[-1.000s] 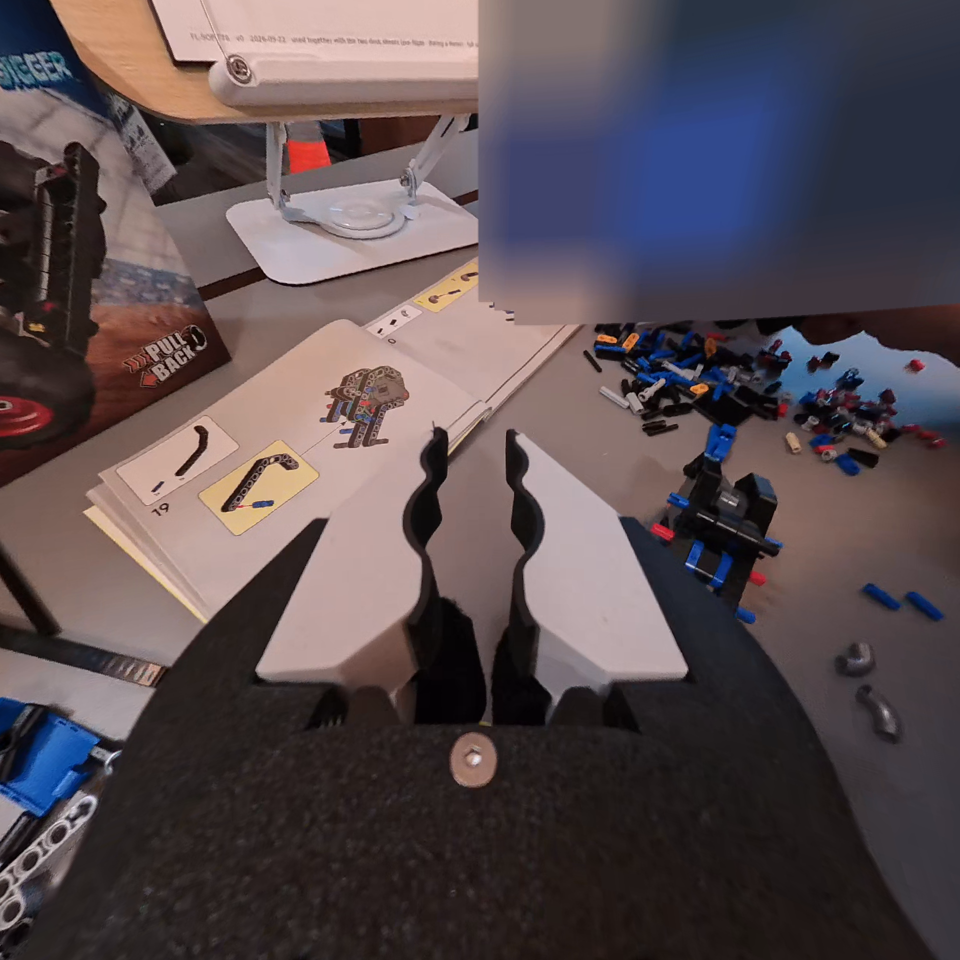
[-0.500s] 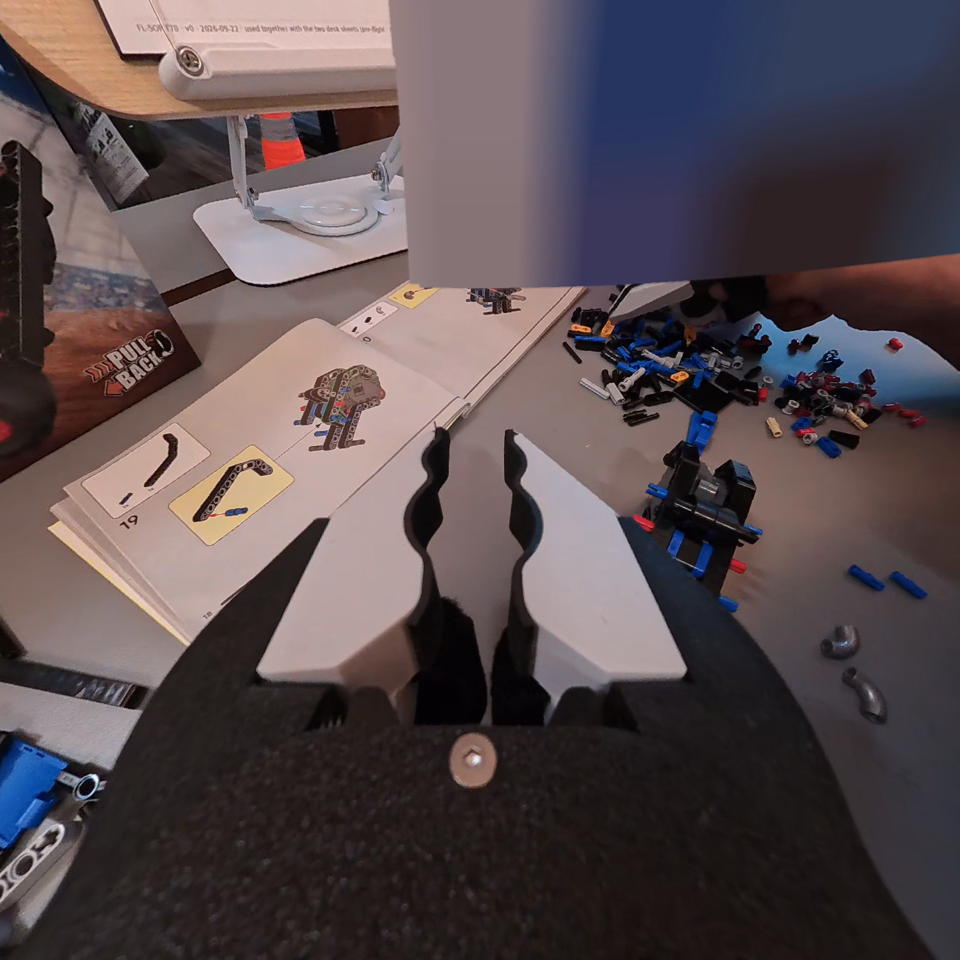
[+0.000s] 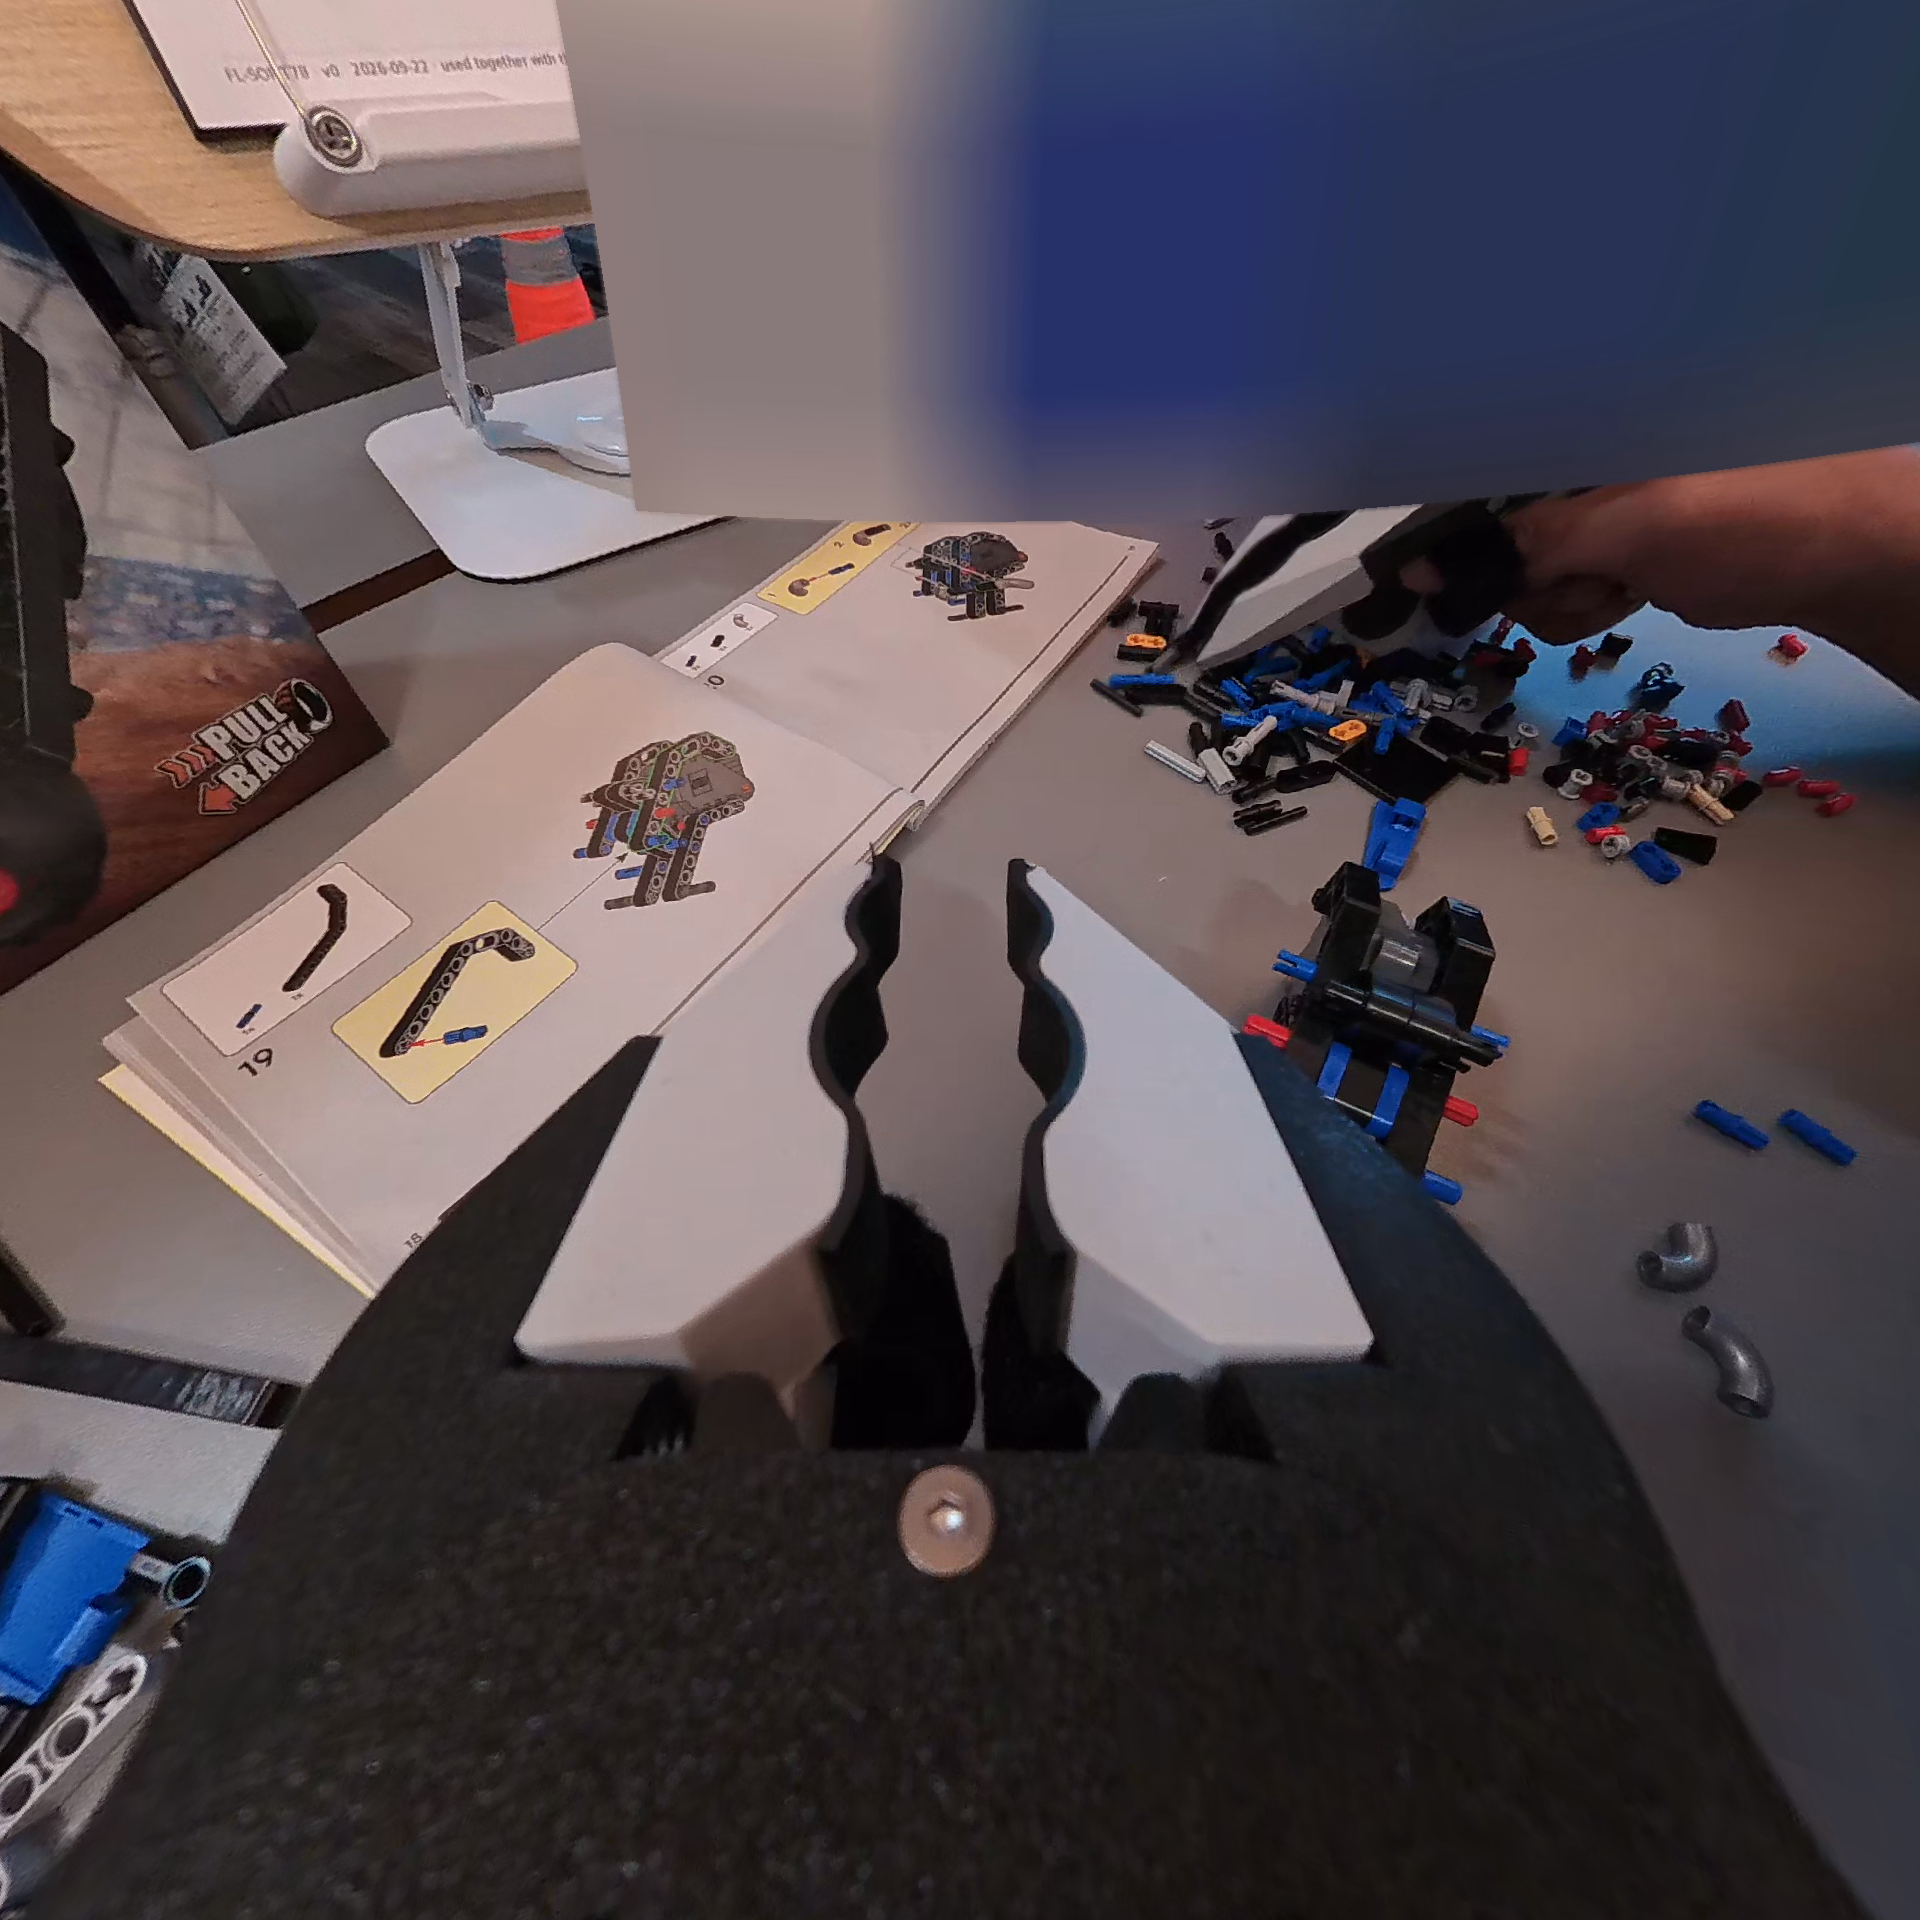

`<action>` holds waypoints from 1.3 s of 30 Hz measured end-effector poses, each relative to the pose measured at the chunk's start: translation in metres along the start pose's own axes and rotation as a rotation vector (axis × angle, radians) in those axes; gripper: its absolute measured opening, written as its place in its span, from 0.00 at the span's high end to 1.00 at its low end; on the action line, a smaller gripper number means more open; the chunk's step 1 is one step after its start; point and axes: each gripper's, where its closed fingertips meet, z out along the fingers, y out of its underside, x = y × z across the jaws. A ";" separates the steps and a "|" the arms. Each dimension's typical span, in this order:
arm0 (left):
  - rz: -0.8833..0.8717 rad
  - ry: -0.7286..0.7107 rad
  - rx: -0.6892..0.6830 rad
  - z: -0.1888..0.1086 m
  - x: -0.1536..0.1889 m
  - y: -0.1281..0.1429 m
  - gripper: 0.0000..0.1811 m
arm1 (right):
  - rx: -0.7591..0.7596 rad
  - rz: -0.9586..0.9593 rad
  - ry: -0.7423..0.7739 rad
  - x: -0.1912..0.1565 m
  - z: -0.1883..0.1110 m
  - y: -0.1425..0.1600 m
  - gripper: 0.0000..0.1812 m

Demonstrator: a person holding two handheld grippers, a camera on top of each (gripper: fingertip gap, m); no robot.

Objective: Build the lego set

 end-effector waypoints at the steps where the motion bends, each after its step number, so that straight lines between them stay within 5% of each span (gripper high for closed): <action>1: 0.000 -0.001 0.001 0.000 0.000 0.000 0.90 | 0.004 -0.007 -0.008 -0.002 0.000 -0.001 0.91; 9: 0.012 -0.001 0.003 0.000 0.002 -0.002 0.90 | -0.002 -0.079 0.011 -0.004 0.005 -0.005 0.86; 20: 0.029 -0.008 0.009 -0.001 0.003 -0.004 0.90 | -0.022 -0.155 -0.009 -0.012 0.004 -0.004 0.96; 26: -0.002 0.034 0.021 0.007 0.010 -0.011 0.90 | 0.209 -0.247 -0.137 -0.050 -0.028 -0.042 0.96; 30: -0.180 0.201 0.040 0.017 0.037 -0.042 0.84 | 0.435 -0.452 -0.137 -0.086 -0.060 -0.067 0.96; 35: -0.349 0.417 0.076 0.022 0.078 -0.079 0.84 | 0.563 -0.652 -0.045 -0.110 -0.085 -0.077 0.96; 39: -0.383 0.475 0.044 0.032 0.095 -0.082 0.88 | 0.585 -0.698 -0.045 -0.116 -0.092 -0.076 0.96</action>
